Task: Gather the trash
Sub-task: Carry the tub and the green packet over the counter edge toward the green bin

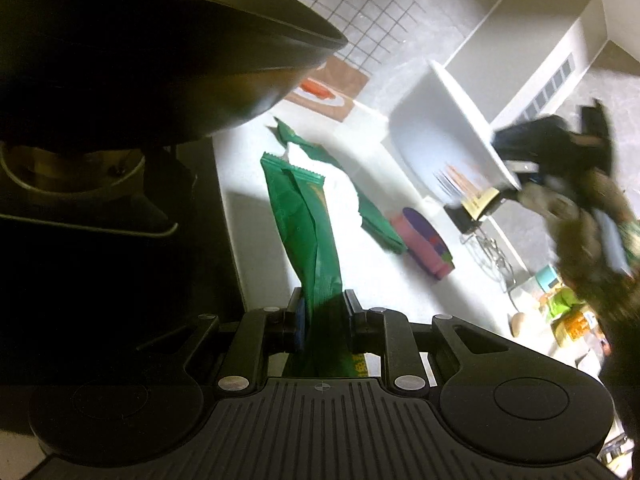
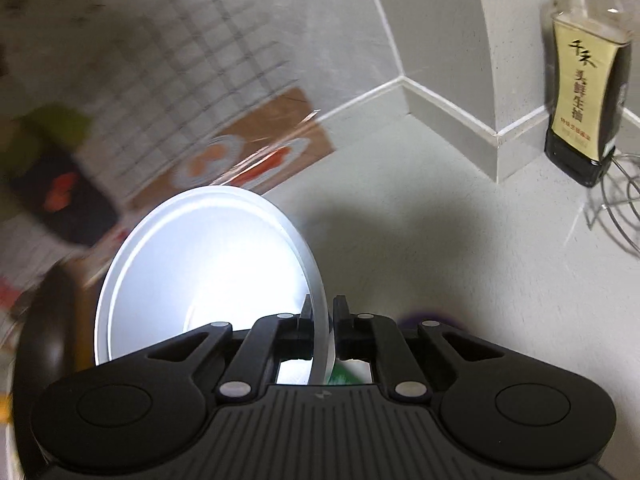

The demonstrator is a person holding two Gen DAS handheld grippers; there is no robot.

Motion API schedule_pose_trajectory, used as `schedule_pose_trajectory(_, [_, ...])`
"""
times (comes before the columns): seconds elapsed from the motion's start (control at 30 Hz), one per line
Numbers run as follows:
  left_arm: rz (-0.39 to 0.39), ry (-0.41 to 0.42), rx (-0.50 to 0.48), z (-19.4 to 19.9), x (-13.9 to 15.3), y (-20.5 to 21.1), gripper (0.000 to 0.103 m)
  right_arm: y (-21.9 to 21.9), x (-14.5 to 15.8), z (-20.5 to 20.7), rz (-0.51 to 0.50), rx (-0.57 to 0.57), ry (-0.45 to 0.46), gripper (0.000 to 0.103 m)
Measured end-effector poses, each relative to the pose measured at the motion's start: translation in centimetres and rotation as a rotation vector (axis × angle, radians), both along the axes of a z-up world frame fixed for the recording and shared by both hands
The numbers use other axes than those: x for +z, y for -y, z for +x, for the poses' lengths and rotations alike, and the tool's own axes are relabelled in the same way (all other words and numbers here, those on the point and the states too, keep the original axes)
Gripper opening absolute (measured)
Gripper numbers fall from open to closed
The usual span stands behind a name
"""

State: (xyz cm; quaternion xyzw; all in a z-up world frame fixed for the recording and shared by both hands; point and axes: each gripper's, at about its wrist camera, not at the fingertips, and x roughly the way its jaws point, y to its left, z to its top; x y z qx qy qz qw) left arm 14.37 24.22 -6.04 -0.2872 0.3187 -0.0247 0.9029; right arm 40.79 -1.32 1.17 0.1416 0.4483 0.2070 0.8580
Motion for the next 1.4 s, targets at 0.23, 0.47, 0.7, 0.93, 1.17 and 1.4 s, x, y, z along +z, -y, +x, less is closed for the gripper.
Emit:
schedule_pose_trajectory(0.23, [0.005, -0.025, 0.011, 0.2, 0.3, 1.3, 0.023, 2.3, -2.5, -6.6, 0.025, 0.085, -0.092, 0.008])
schedule_pose_trajectory(0.47, [0.036, -0.045, 0.003, 0.8, 0.6, 3.1, 0.023, 4.1, -7.5, -10.7, 0.045, 0.081, -0.209, 0.009])
schedule_pose_trajectory(0.7, [0.053, -0.079, 0.000, 0.9, 1.0, 4.4, 0.023, 5.0, -8.6, -12.7, 0.040, 0.079, -0.199, 0.018])
schedule_pose_trajectory(0.93, [0.079, -0.093, 0.045, 0.0, 1.4, 4.0, 0.023, 6.3, -7.4, -13.9, -0.029, 0.061, -0.069, 0.046])
schedule_pose_trajectory(1.17, [0.082, -0.099, 0.054, -0.6, 1.4, 3.7, 0.023, 5.9, -6.4, -15.3, -0.126, 0.060, 0.058, 0.062])
schedule_pose_trajectory(1.4, [0.091, -0.108, 0.014, 0.4, 1.2, 4.2, 0.023, 4.7, -6.0, -17.6, -0.320, 0.114, 0.198, 0.073])
